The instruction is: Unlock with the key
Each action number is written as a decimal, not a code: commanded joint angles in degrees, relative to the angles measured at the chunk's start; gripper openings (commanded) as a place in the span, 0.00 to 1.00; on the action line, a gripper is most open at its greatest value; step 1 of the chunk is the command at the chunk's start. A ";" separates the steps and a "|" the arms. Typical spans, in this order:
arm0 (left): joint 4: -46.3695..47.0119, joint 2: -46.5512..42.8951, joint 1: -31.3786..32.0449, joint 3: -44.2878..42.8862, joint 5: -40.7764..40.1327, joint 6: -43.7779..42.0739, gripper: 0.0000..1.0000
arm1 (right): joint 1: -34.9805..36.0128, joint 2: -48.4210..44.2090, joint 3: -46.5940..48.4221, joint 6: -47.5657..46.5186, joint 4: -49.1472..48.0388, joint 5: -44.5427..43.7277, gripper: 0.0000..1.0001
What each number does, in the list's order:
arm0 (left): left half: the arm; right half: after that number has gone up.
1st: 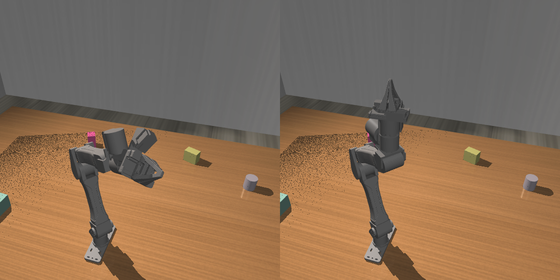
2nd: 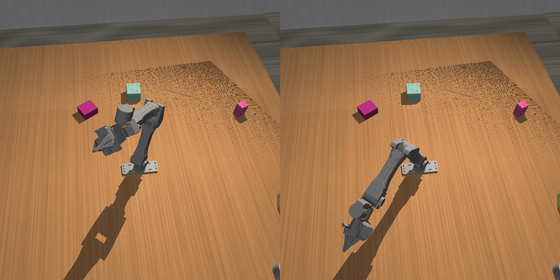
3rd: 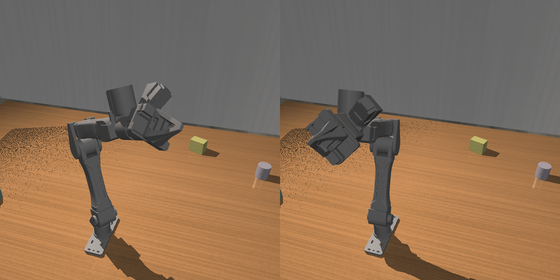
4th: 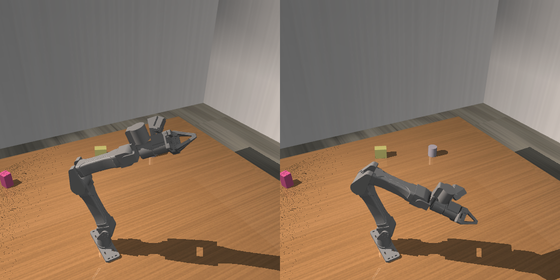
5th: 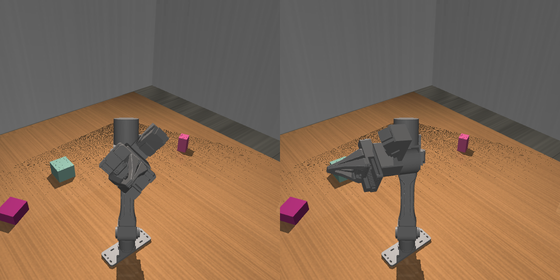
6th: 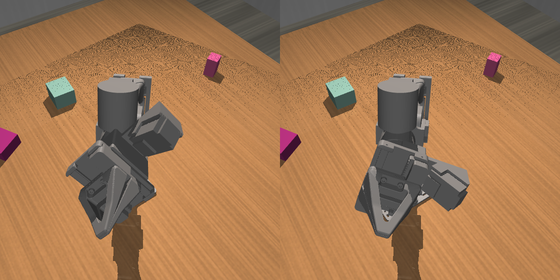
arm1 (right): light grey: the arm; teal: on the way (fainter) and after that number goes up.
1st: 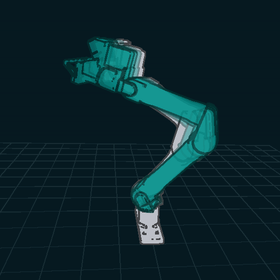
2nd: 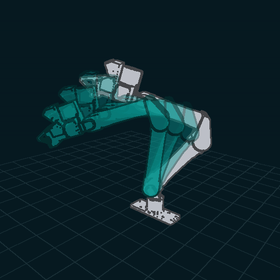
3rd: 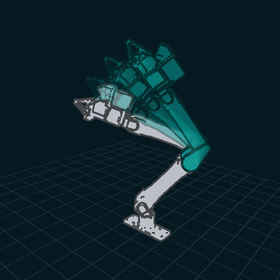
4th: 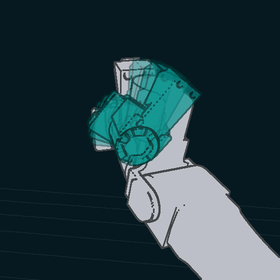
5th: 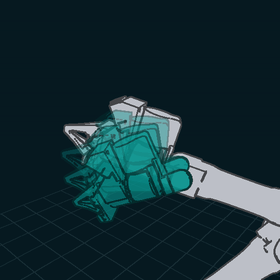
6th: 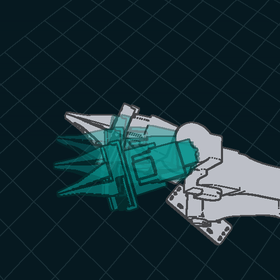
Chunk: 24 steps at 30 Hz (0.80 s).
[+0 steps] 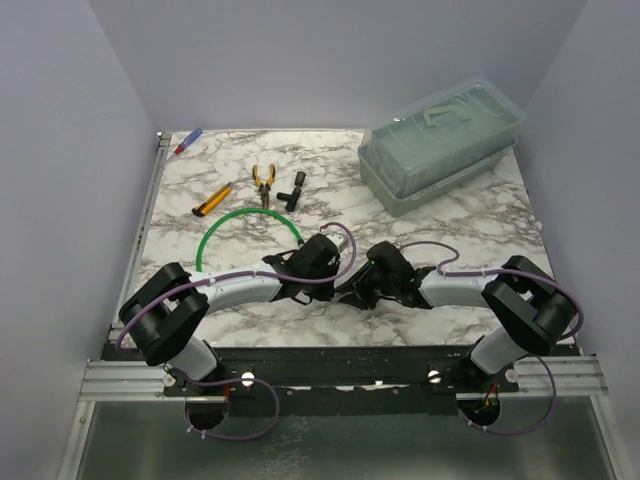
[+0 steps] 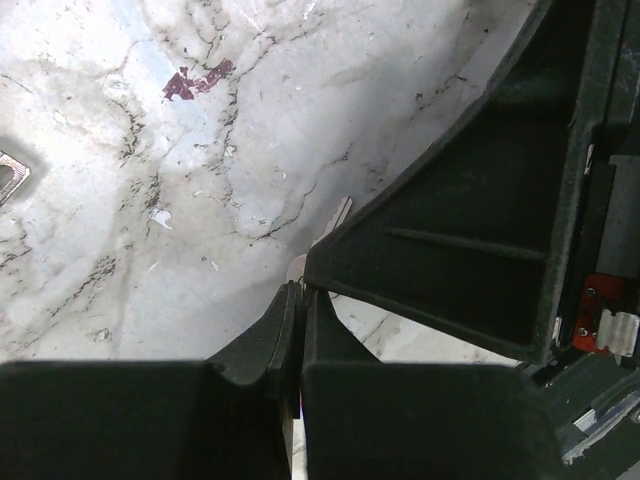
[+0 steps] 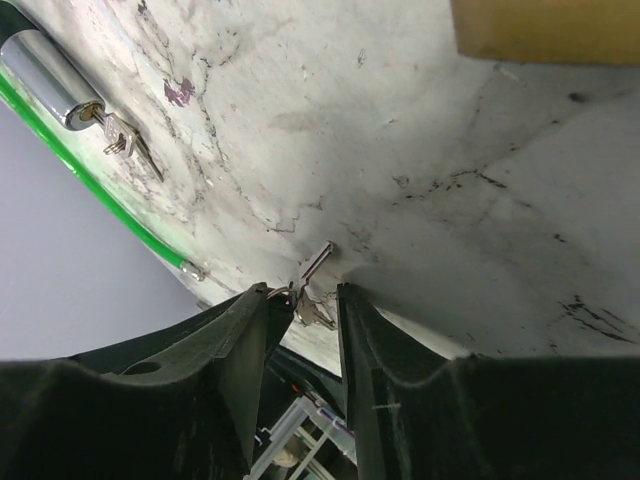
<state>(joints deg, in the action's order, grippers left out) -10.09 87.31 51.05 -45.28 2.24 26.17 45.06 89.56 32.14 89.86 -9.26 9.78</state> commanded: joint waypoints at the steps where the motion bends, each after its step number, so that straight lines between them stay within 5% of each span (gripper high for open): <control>1: 1.83 -1.86 -0.54 0.30 1.54 0.94 0.00 | 0.60 -1.33 2.25 -2.92 7.25 -2.57 0.38; 14: 2.41 -1.74 -0.72 0.53 2.77 1.42 0.00 | 0.73 3.95 3.49 -1.18 2.56 -1.06 0.34; 24: 2.88 -2.13 -0.94 1.02 3.21 1.76 0.00 | 0.73 4.56 3.72 -1.17 3.18 -1.48 0.11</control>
<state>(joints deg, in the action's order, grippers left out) -9.34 87.18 50.33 -45.17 4.03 27.27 45.15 92.77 35.31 88.88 -7.64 9.37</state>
